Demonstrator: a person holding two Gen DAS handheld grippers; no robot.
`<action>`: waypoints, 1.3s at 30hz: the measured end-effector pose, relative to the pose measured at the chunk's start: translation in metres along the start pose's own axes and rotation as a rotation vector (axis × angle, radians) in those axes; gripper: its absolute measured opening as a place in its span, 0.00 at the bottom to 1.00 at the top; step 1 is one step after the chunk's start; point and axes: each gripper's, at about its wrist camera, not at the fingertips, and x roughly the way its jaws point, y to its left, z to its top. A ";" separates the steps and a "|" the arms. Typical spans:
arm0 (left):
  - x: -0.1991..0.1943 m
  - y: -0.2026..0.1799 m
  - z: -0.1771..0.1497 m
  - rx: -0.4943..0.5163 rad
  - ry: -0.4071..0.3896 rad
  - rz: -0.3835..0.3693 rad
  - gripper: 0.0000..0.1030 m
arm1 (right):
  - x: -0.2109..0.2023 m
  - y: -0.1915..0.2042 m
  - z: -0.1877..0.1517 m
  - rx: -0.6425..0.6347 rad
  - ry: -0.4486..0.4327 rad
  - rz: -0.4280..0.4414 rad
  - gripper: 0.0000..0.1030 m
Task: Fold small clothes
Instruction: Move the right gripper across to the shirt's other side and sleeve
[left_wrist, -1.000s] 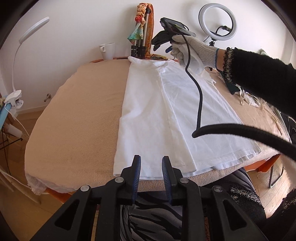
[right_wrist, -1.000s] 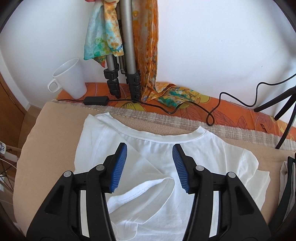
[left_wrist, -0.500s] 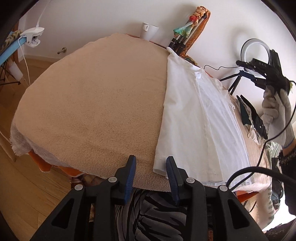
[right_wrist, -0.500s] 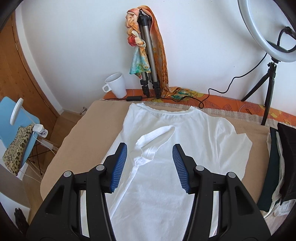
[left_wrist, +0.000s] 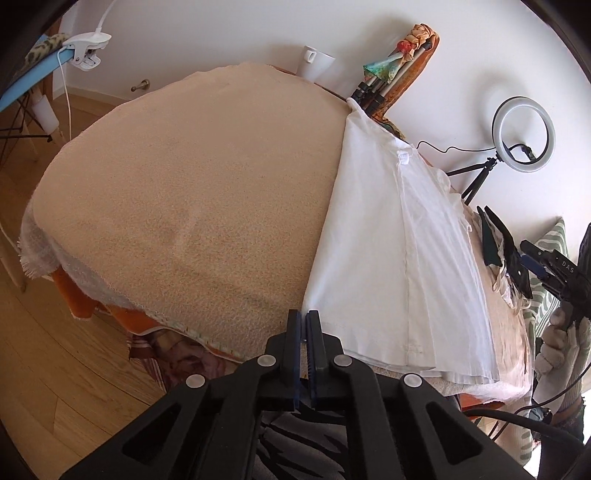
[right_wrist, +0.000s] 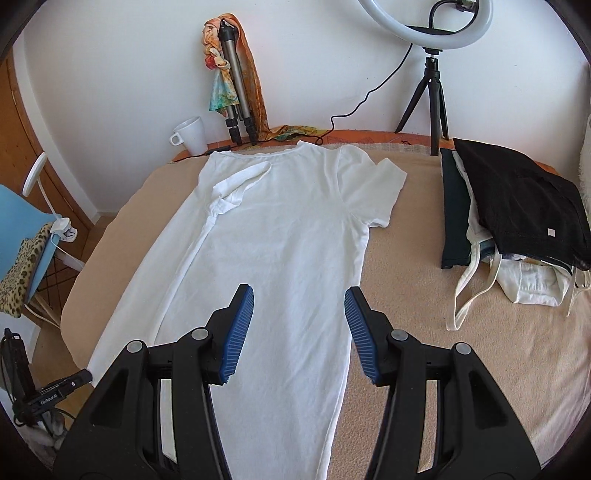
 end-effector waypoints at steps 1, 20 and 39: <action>0.000 -0.001 -0.002 0.008 -0.007 0.021 0.03 | -0.003 -0.004 -0.002 0.009 -0.003 0.000 0.53; -0.035 -0.136 -0.026 0.515 -0.163 -0.003 0.27 | -0.080 -0.071 -0.014 0.093 -0.126 0.019 0.67; 0.047 -0.290 -0.115 0.843 0.071 -0.244 0.27 | -0.113 -0.161 -0.054 0.218 -0.123 -0.009 0.67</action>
